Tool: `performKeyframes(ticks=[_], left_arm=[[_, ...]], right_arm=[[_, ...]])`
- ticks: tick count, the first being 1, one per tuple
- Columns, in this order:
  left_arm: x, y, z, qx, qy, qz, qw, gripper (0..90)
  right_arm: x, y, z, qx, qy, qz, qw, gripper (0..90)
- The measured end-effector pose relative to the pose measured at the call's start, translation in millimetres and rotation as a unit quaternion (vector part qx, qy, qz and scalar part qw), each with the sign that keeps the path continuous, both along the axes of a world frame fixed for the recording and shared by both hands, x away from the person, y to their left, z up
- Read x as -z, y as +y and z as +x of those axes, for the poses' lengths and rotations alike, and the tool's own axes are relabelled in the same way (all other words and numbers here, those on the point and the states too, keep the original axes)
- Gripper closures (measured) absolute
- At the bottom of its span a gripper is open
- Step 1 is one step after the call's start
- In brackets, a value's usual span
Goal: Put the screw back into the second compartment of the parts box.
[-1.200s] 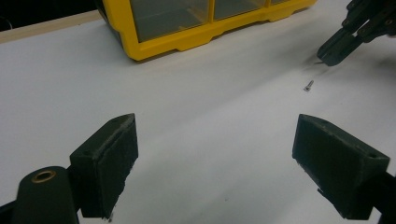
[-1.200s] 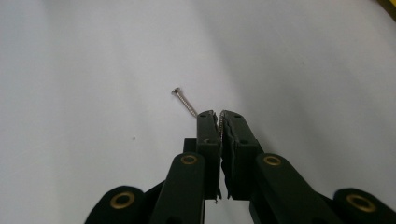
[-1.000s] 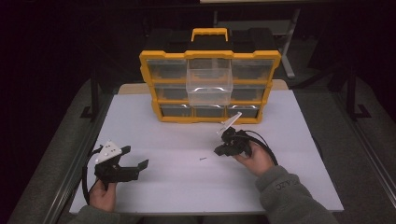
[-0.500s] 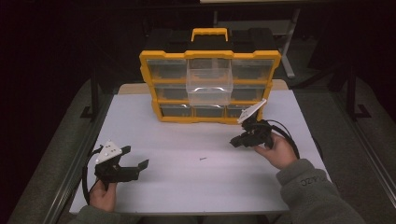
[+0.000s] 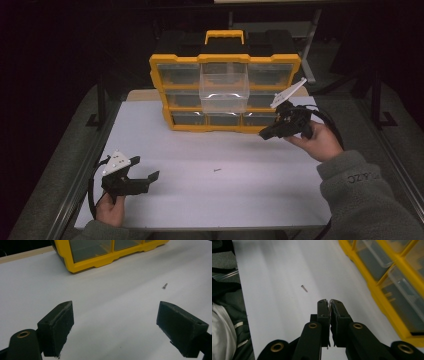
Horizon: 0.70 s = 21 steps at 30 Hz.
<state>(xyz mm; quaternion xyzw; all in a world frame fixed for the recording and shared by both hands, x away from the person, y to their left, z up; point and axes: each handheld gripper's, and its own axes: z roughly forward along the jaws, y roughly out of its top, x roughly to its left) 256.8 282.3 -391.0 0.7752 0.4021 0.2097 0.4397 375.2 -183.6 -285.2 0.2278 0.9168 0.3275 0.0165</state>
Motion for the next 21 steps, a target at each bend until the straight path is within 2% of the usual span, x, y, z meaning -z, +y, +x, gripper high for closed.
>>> performKeyframes(ticks=[7, 9, 10, 11, 13, 14, 16, 17, 18, 21], left_arm=[[-0.4, 0.4, 0.2, 0.001, -0.002, 0.002, 1.0000, 14.0], [-0.1, -0.3, 0.3, -0.002, -0.004, -0.003, 1.0000, 13.9], [0.0, -0.3, 0.3, -0.002, -0.003, -0.002, 1.0000, 13.9], [0.1, -0.3, 0.3, -0.002, -0.004, -0.003, 1.0000, 13.9], [-0.3, 0.1, 0.2, -0.002, -0.003, -0.001, 1.0000, 13.9], [-0.4, 0.1, 0.1, -0.003, -0.003, -0.002, 1.0000, 13.9], [-0.7, 0.4, -0.1, -0.003, 0.000, -0.001, 1.0000, 13.9], [-0.4, 0.4, 0.0, -0.003, 0.000, -0.002, 1.0000, 13.9], [-0.5, 0.2, -0.1, -0.003, 0.000, -0.002, 1.0000, 13.9], [-0.8, 0.4, -0.2, -0.001, -0.001, 0.000, 1.0000, 13.9]], right_arm=[[-43.1, -9.7, 5.6, 0.002, -0.013, 0.002, 0.9999, 84.9], [-53.8, -10.4, 6.7, 0.002, -0.017, -0.002, 0.9999, 84.8], [-65.8, -10.5, 7.7, 0.001, -0.017, -0.004, 0.9999, 84.8], [-65.8, -10.5, 7.7, 0.001, -0.017, -0.004, 0.9999, 84.8], [-82.0, -10.4, 10.2, -0.002, -0.022, -0.003, 0.9997, 84.9], [-82.0, -10.4, 10.2, -0.002, -0.022, -0.003, 0.9997, 84.9], [-92.5, -10.4, 12.0, -0.004, -0.023, 0.001, 0.9997, 84.9], [-102.6, -9.3, 13.5, -0.002, -0.026, -0.001, 0.9997, 84.9], [-102.6, -9.3, 13.5, -0.002, -0.026, -0.001, 0.9997, 84.9], [-116.8, -6.6, 16.3, -0.005, -0.030, 0.000, 0.9995, 84.9]])
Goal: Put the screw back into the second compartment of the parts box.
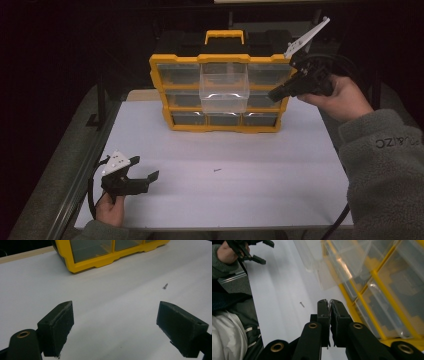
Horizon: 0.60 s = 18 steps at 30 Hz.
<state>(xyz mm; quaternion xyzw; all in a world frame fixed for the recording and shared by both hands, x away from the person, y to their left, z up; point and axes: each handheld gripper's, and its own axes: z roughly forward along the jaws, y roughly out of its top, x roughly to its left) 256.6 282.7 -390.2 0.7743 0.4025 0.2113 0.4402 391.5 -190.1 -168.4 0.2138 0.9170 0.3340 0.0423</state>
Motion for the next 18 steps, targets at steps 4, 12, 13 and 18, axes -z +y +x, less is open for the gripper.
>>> performKeyframes(ticks=[4, 12, 13, 18], left_arm=[[0.4, -0.4, -0.4, -0.002, 0.004, -0.004, 1.0000, 13.9], [0.2, 0.3, -0.3, 0.001, 0.004, 0.002, 1.0000, 13.9], [0.1, 0.5, -0.2, 0.002, 0.004, 0.004, 1.0000, 13.9], [0.8, -0.5, -0.4, -0.001, -0.001, -0.009, 1.0000, 13.9]], right_arm=[[-18.5, 5.9, 3.9, -0.003, -0.006, 0.002, 1.0000, 84.9], [-45.9, 37.1, 10.1, -0.020, -0.020, -0.005, 0.9996, 84.8], [-47.7, 42.8, 10.5, -0.021, -0.020, -0.007, 0.9996, 84.9], [-45.4, 70.1, 17.9, -0.038, -0.022, -0.018, 0.9989, 84.8]])
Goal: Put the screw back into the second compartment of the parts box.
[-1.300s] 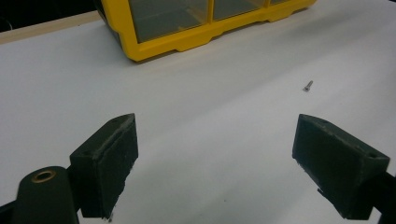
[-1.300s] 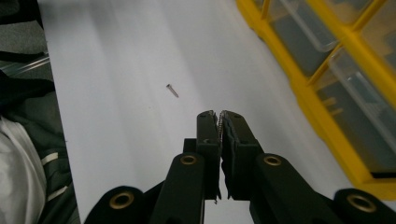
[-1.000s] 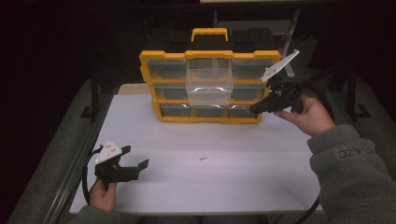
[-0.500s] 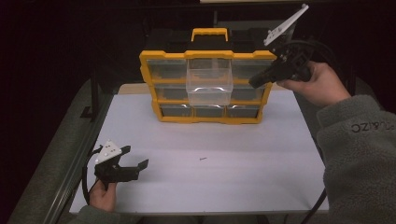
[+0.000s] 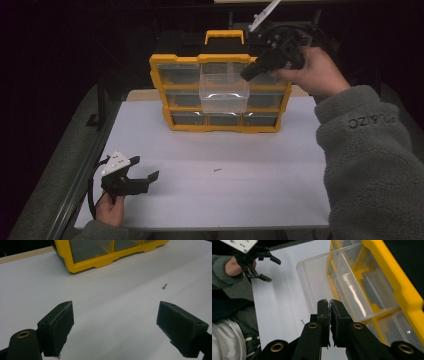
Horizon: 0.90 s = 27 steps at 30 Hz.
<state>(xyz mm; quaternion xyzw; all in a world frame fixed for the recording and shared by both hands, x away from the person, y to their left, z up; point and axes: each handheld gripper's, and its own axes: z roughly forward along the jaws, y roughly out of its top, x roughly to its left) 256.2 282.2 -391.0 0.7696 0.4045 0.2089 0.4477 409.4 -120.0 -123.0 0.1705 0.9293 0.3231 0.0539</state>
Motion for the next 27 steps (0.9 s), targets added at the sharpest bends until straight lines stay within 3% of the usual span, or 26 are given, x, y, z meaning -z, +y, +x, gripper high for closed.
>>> performKeyframes(ticks=[4, 11, 13, 19, 27], left_arm=[[-1.8, 1.2, -0.5, 0.003, 0.004, 0.006, 1.0000, 13.9], [-2.0, 2.8, 0.1, 0.006, 0.000, 0.011, 0.9999, 13.9], [-1.7, 1.6, -0.5, 0.001, 0.001, 0.002, 1.0000, 13.9], [-1.6, 1.6, -0.7, 0.001, 0.001, -0.001, 1.0000, 13.9], [-2.3, 2.1, -0.5, 0.005, -0.001, 0.007, 1.0000, 13.9]], right_arm=[[12.3, 19.5, 10.2, -0.008, 0.009, -0.012, 0.9998, 84.8], [28.4, 37.8, 20.3, -0.012, 0.022, -0.026, 0.9994, 84.7], [32.5, 41.1, 22.7, -0.011, 0.024, -0.029, 0.9993, 84.2], [38.5, 42.1, 26.0, -0.004, 0.021, -0.024, 0.9995, 79.4], [24.0, 20.0, 13.9, 0.007, 0.001, -0.003, 1.0000, 75.9]])
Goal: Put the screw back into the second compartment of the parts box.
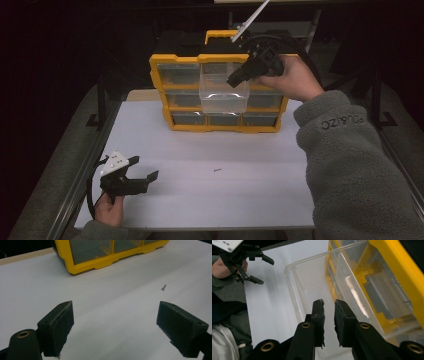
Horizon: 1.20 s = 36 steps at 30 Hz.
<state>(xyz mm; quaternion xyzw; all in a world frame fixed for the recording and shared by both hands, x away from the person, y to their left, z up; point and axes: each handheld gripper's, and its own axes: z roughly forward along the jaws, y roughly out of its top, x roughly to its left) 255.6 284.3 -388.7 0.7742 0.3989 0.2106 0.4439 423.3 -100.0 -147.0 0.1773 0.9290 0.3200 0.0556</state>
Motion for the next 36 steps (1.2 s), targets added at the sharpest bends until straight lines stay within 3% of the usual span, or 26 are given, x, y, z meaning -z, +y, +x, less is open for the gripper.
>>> performKeyframes(ticks=[6, 10, 19, 22, 32, 36], left_arm=[[0.9, -1.7, -0.3, -0.001, 0.002, -0.005, 1.0000, 13.9], [0.5, -1.5, -0.5, -0.002, 0.004, -0.004, 1.0000, 13.9], [1.6, -2.4, 0.6, -0.003, -0.002, -0.005, 1.0000, 13.9], [1.3, -2.2, 0.5, -0.003, -0.003, -0.003, 1.0000, 13.9], [1.3, -2.2, 0.8, 0.002, -0.002, 0.007, 1.0000, 13.9], [0.7, -2.1, 0.4, 0.002, -0.002, 0.006, 1.0000, 13.9]], right_arm=[[-6.1, -25.4, -16.6, 0.006, -0.015, 0.021, 0.9996, 73.3], [-1.0, -39.9, -27.9, 0.005, -0.021, 0.029, 0.9993, 71.3], [25.6, -65.1, -44.3, 0.019, -0.011, 0.051, 0.9985, 67.4], [43.5, -73.2, -49.7, 0.023, -0.002, 0.061, 0.9978, 65.9], [88.4, -78.7, -56.5, 0.023, 0.016, 0.064, 0.9975, 62.5], [98.9, -77.8, -59.6, 0.024, 0.020, 0.066, 0.9973, 61.3]])
